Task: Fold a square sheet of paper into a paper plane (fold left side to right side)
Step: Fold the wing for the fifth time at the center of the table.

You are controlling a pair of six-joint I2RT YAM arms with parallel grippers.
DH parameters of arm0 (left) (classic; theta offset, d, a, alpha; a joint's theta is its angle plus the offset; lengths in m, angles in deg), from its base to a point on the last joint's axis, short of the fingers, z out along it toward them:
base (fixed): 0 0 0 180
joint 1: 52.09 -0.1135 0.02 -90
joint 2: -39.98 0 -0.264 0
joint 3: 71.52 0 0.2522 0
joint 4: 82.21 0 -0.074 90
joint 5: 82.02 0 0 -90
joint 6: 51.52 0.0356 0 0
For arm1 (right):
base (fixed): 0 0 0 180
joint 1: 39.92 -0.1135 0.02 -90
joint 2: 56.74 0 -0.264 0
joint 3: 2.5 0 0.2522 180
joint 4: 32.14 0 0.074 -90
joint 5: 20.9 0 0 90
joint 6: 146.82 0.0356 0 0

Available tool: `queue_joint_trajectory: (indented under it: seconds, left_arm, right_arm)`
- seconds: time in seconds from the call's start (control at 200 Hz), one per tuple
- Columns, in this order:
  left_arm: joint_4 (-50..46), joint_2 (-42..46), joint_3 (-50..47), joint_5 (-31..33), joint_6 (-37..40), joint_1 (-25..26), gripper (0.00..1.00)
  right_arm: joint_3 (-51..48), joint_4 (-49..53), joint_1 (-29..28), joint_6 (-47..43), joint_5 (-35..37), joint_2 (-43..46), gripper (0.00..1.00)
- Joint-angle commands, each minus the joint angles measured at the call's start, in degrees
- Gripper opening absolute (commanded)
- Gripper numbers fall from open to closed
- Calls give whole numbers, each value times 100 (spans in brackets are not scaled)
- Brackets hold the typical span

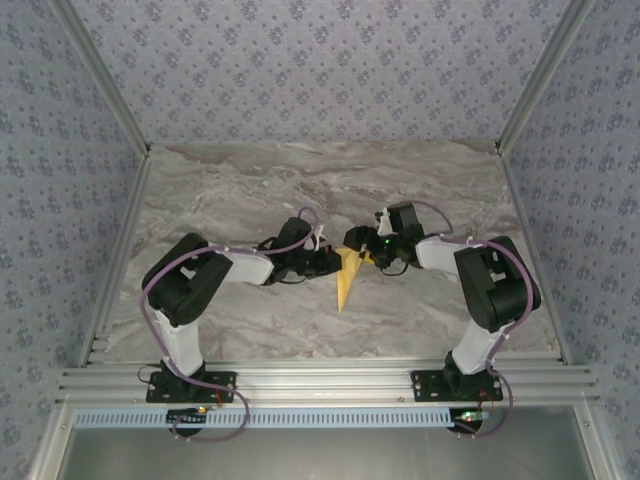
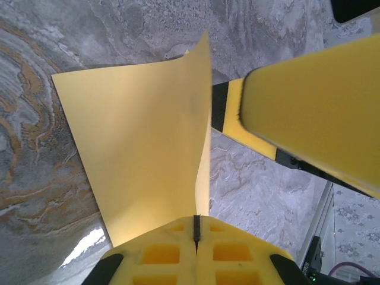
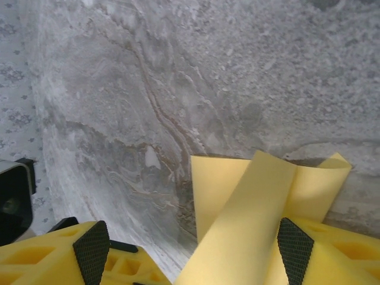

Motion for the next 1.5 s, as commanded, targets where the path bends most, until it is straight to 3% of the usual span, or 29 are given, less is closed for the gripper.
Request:
queue_joint_trajectory:
  seconds: [0.0, 0.76, 1.494]
  left_arm:
    - [-34, -51, 98, -92, 165, -52, 3]
    - [-551, -157, 303, -289, 817, -266, 3]
    - [-609, -537, 480, -361, 984, -312, 3]
  right_arm:
    - [136, 394, -38, -72, 157, -130, 78]
    - [456, 1267, -191, -510, 406, -485, 79]
    - [540, 1383, -278, -631, 410, -519, 79]
